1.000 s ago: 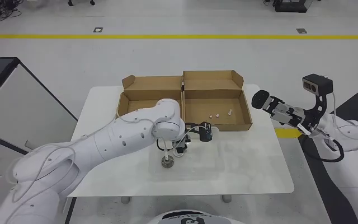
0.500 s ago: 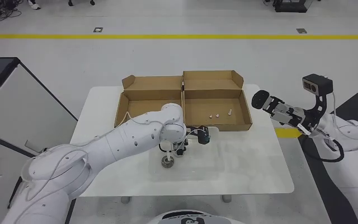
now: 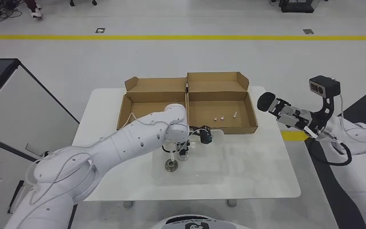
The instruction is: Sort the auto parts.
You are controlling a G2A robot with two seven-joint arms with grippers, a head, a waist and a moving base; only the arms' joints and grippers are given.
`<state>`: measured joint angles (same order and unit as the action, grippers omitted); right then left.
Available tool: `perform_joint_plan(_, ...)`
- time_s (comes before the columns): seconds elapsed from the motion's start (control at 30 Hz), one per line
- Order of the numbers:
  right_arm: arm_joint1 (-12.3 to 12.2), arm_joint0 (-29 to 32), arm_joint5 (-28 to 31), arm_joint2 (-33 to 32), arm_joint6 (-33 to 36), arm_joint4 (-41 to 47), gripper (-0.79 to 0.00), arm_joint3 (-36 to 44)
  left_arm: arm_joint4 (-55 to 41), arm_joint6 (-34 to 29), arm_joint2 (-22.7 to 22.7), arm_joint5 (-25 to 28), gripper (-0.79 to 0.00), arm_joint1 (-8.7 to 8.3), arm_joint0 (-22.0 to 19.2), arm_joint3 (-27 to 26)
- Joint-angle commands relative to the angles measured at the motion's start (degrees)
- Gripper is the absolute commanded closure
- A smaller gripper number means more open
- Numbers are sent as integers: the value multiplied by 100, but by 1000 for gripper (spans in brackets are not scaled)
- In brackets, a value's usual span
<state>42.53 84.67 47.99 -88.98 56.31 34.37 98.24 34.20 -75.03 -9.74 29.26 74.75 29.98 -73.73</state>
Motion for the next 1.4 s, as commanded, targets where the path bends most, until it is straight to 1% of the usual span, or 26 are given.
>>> perform_joint_plan(0.0, 0, 0, 0, 0, 0, 0, -785, 0, 24, 2, 0, 2, -302, 3, 28, 17)
perform_joint_plan(0.3, 0, 0, 0, 0, 0, 0, -785, 0, 113, 34, 0, 34, -299, 40, 152, 141)
perform_joint_plan(0.77, 0, 0, 0, 0, 0, 0, -785, 0, 81, 59, 0, 58, -296, 61, 119, 297)
perform_joint_plan(1.0, 0, 0, 0, 0, 0, 0, -785, 0, 129, 116, 0, 115, -286, 116, 172, 428)
perform_joint_plan(1.03, 0, 0, 0, 0, 0, 0, -785, 0, 141, 126, 0, 126, -277, 125, 178, 452)
perform_joint_plan(1.1, 0, 0, 0, 0, 0, 0, -785, 0, 135, 130, 0, 130, -185, 144, 181, 512)
perform_joint_plan(1.13, 0, 0, 0, 0, 0, 0, -785, 0, 138, 130, 0, 129, -52, 153, 181, 531)
perform_joint_plan(1.17, 0, 0, 0, 0, 0, 0, -785, 0, 140, 128, 0, 128, 0, 162, 182, 548)
perform_joint_plan(1.37, 0, 0, 0, 0, 0, 0, -785, 0, 182, 117, 0, 116, 0, 206, 196, 648)
